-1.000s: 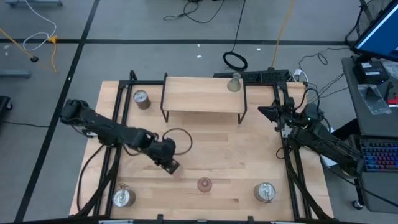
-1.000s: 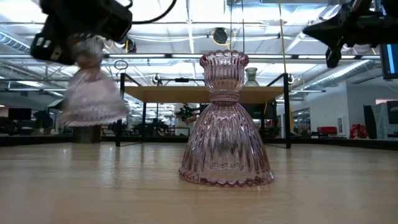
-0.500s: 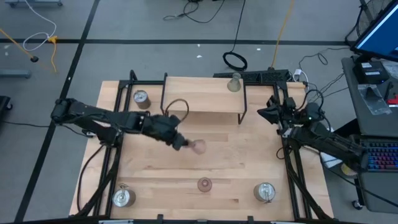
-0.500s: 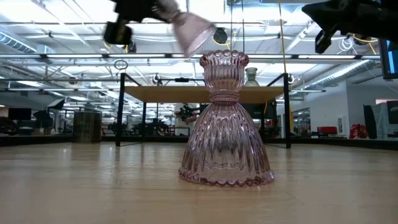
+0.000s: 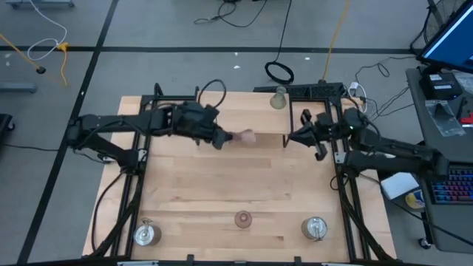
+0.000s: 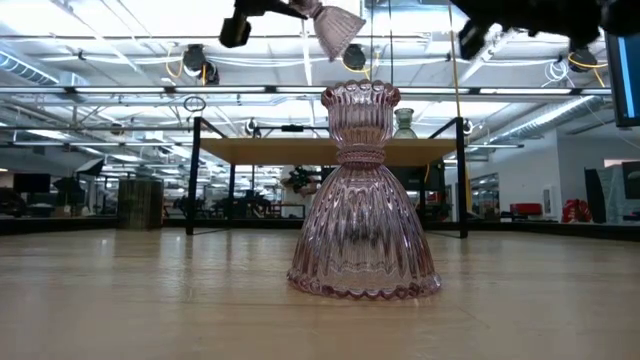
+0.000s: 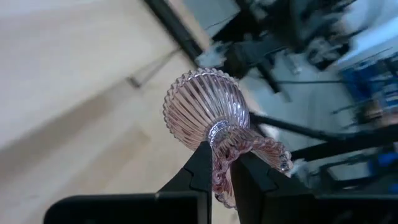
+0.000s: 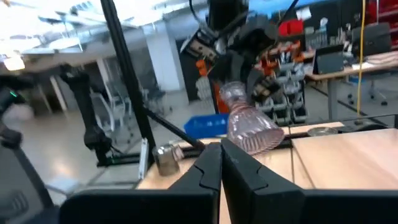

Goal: Pick & Place candle stick holders
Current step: Put the left pink candle holder on the shelf

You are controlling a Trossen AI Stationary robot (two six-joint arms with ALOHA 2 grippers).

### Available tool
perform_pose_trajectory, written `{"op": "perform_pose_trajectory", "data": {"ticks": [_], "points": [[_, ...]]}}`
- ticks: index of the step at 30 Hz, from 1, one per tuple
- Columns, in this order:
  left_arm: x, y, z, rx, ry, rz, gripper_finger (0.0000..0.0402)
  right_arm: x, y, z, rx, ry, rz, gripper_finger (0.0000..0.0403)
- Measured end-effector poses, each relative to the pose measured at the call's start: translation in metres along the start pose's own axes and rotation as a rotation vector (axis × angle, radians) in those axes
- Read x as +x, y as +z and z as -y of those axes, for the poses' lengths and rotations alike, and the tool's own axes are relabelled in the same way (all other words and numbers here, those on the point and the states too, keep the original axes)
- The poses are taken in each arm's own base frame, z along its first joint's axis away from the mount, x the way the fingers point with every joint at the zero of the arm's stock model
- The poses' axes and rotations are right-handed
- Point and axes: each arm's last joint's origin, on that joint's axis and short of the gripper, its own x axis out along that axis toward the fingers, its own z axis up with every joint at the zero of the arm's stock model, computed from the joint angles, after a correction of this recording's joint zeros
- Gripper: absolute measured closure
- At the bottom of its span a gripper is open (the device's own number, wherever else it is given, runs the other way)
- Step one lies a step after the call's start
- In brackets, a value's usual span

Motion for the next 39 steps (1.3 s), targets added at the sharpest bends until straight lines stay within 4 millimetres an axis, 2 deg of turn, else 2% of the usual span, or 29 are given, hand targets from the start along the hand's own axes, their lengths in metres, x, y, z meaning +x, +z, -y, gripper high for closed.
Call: {"op": "perform_pose_trajectory", "data": {"ticks": [8,15,19,25,31,39], "points": [[0.013,0.035,0.006,0.103,0.082,-0.036,0.0369,0.037,0.031,0.009,-0.109,-0.068,-0.159,0.0403],[0.024,0.056,0.002,0.145,0.136,-0.047,0.0369,0.056,0.053,0.009,-0.256,-0.163,-0.242,0.0389],[0.029,0.067,0.002,0.172,0.146,-0.045,0.0369,0.067,0.060,0.008,-0.321,-0.231,-0.291,0.0355],[0.036,0.079,-0.002,0.205,0.178,-0.056,0.0369,0.082,0.064,0.007,-0.391,-0.332,-0.340,0.0282],[0.034,0.088,-0.003,0.217,0.173,-0.023,0.0369,0.094,0.065,0.005,-0.471,-0.424,-0.372,0.0213],[0.034,0.089,-0.003,0.217,0.164,-0.015,0.0369,0.112,0.060,0.008,-0.530,-0.469,-0.371,0.0166]]}}
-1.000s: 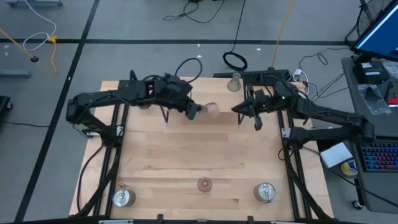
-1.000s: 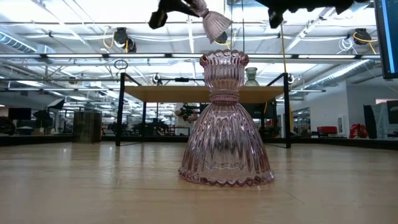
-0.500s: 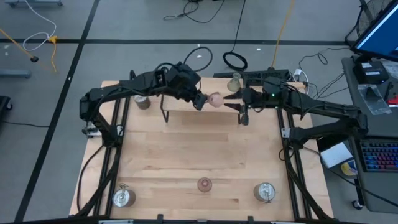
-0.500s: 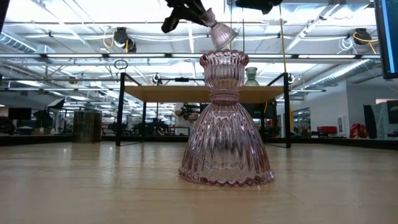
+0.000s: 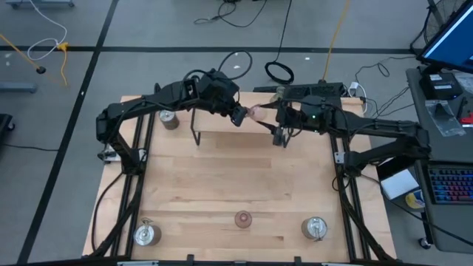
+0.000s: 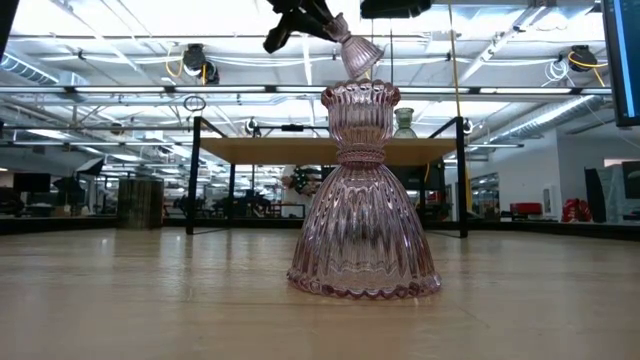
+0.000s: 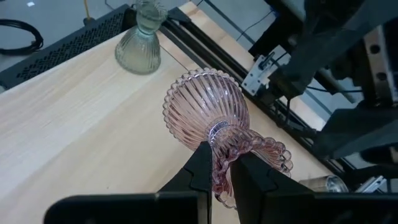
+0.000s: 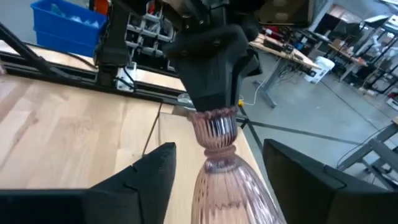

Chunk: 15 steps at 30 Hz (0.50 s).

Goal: Pick & Place candle stick holders
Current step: Put the left pink candle holder on the shelf

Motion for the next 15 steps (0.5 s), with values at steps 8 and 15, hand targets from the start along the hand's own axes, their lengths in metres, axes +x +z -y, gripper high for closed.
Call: {"op": "perform_pose_trajectory", "data": {"ticks": [8,15], "points": [[0.000,0.002,0.002,0.002,-0.020,0.023,0.0369,0.017,-0.004,-0.004,-0.027,0.001,-0.003,0.0151],[0.000,0.001,0.008,0.007,-0.041,0.033,0.0369,0.028,-0.009,-0.006,-0.047,-0.020,-0.026,0.0151]]}}
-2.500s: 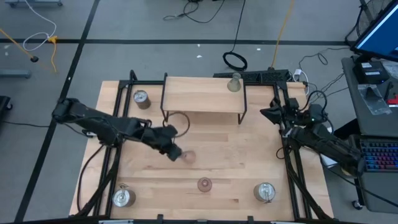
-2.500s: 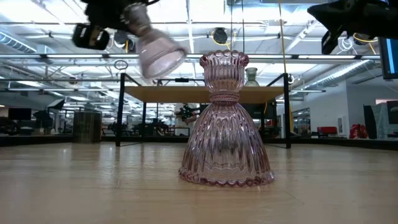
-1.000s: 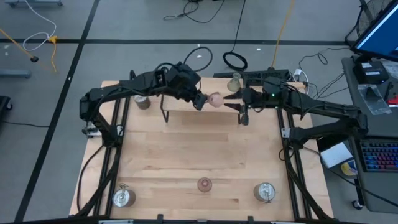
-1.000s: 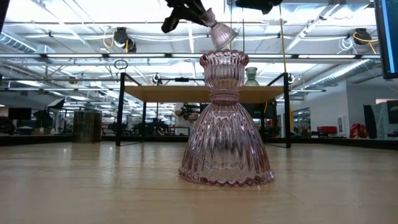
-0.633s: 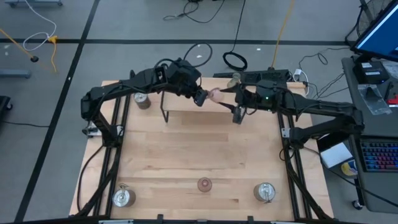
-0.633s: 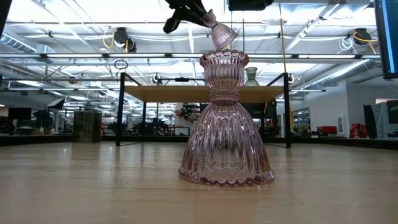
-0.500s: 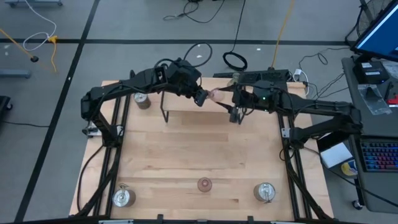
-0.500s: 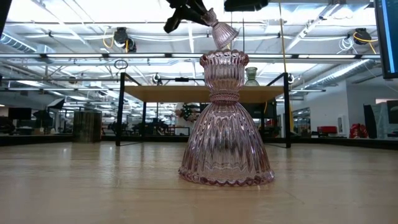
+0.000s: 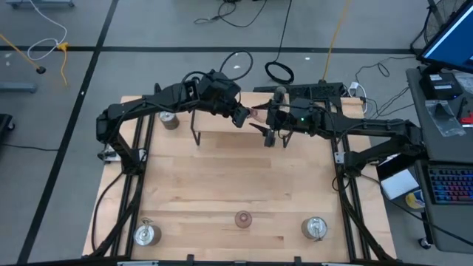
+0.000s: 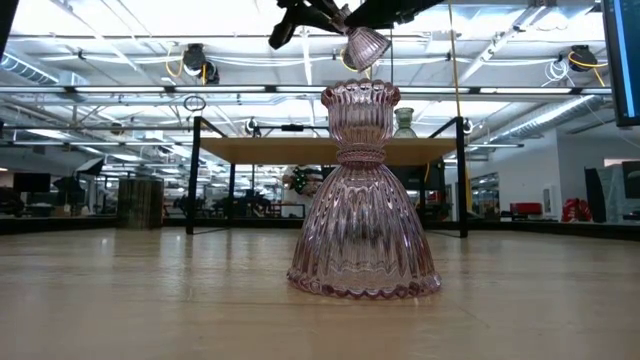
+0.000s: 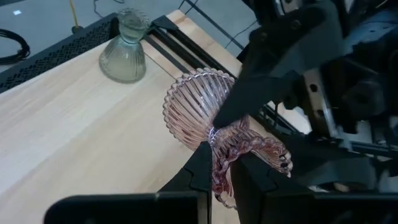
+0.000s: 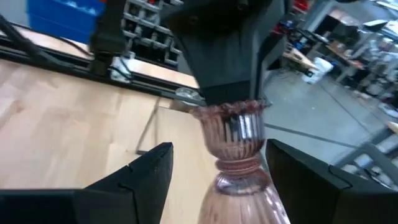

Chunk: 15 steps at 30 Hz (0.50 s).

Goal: Pick & Place candle stick holders
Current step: Put the left pink candle holder on the shelf

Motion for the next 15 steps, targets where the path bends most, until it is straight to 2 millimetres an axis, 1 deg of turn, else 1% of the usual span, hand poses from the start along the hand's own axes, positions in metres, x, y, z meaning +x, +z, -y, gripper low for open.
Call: {"op": "perform_pose_trajectory", "data": {"ticks": [5,9,12,15], "points": [[0.0026,-0.0035,0.0055,0.003,-0.011,-0.007,0.0369,0.0066,0.0012,0.0003,0.006,-0.036,0.026,0.0151],[0.0049,-0.0055,0.0078,0.007,-0.009,-0.010,0.0369,0.0067,0.0019,0.0002,0.007,-0.037,0.037,0.0154],[0.0059,-0.0059,0.0085,0.005,-0.002,-0.004,0.0369,0.0066,0.0021,0.0006,0.012,-0.042,0.038,0.0171],[0.0065,-0.0061,0.0083,0.005,-0.001,-0.006,0.0369,0.0068,0.0015,0.0001,0.013,-0.038,0.033,0.0196]]}}
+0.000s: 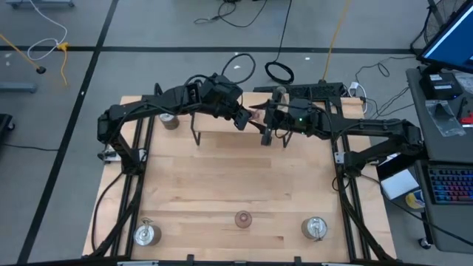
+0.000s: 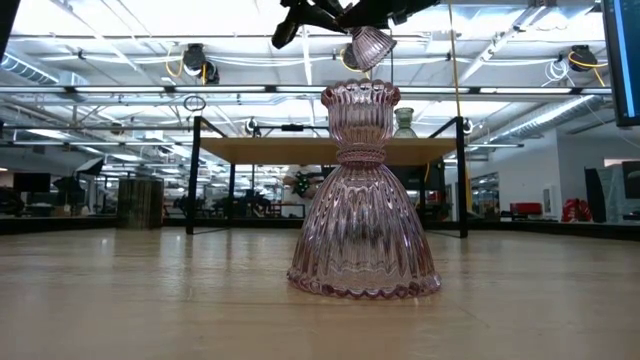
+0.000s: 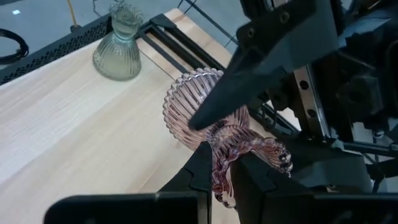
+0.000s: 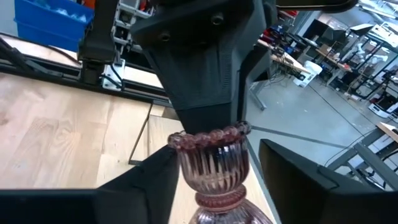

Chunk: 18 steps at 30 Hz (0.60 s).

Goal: Pick & Place candle stick holders
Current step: Put the left pink candle holder on the shelf

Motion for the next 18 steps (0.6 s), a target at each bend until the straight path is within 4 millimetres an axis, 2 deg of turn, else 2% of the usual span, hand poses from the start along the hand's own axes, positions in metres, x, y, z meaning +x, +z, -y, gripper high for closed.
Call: {"op": "perform_pose_trajectory", "data": {"ticks": [9,18], "points": [[0.0001,0.0004,0.0001,-0.002,-0.005,0.002,0.0369,0.0000,0.0001,-0.0004,0.029,0.006,0.002,0.0266],[0.0001,0.0004,0.0001,0.003,-0.005,0.002,0.0369,-0.0001,0.0004,-0.0004,0.034,0.006,0.004,0.0268]]}}
